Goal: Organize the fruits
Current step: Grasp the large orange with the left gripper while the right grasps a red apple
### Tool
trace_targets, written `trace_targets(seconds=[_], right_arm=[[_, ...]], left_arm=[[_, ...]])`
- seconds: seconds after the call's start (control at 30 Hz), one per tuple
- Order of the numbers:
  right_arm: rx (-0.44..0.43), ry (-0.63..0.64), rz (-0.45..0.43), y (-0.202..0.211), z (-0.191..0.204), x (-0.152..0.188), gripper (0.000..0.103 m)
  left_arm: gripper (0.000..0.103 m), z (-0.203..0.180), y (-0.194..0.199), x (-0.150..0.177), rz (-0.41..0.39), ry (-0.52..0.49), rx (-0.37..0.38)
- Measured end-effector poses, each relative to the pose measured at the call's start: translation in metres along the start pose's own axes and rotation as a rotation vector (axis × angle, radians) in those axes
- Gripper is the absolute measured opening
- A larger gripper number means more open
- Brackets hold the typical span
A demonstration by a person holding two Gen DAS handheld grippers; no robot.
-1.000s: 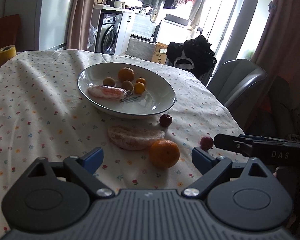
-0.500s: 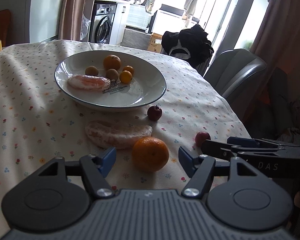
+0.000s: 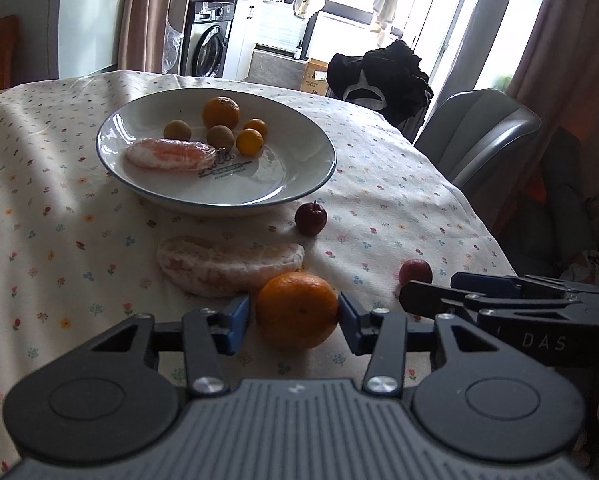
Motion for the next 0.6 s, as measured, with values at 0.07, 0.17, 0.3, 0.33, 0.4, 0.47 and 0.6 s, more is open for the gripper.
trace_targets(seconds=[0.07, 0.17, 0.3, 0.33, 0.4, 0.47, 0.6], right_arm=[[0.000, -0.001, 0.002, -0.001, 0.000, 0.000, 0.075], [-0.010, 0.006, -0.001, -0.001, 0.002, 0.000, 0.075], [-0.017, 0.012, -0.010, 0.000, 0.004, -0.001, 0.074], [-0.017, 0.011, -0.010, -0.001, 0.004, -0.002, 0.074], [-0.017, 0.010, -0.008, -0.002, 0.004, -0.002, 0.073], [-0.015, 0.013, -0.005, -0.004, 0.005, -0.003, 0.072], [-0.013, 0.028, -0.009, -0.006, 0.008, -0.005, 0.066]], left_arm=[[0.042, 0.001, 0.002, 0.000, -0.003, 0.001, 0.002], [0.041, 0.002, 0.006, 0.000, -0.017, -0.003, -0.002], [0.041, 0.007, 0.014, -0.003, -0.034, 0.007, -0.002], [0.041, 0.009, 0.016, -0.004, -0.038, 0.010, -0.004], [0.041, 0.012, 0.020, -0.006, -0.047, 0.017, -0.008], [0.041, 0.018, 0.022, -0.007, -0.053, 0.023, -0.015], [0.041, 0.029, 0.025, -0.007, -0.055, 0.046, -0.037]])
Point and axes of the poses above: each gripper's, at about its wrist camera, not at the fingertips, and y roughly against the way its jaws point, z to its left, x to its underside, the point moved 9 cm from there along -y, roughly the way its jaws point, and after that the axes turned 1 degree about x, right-handed, at the moved point
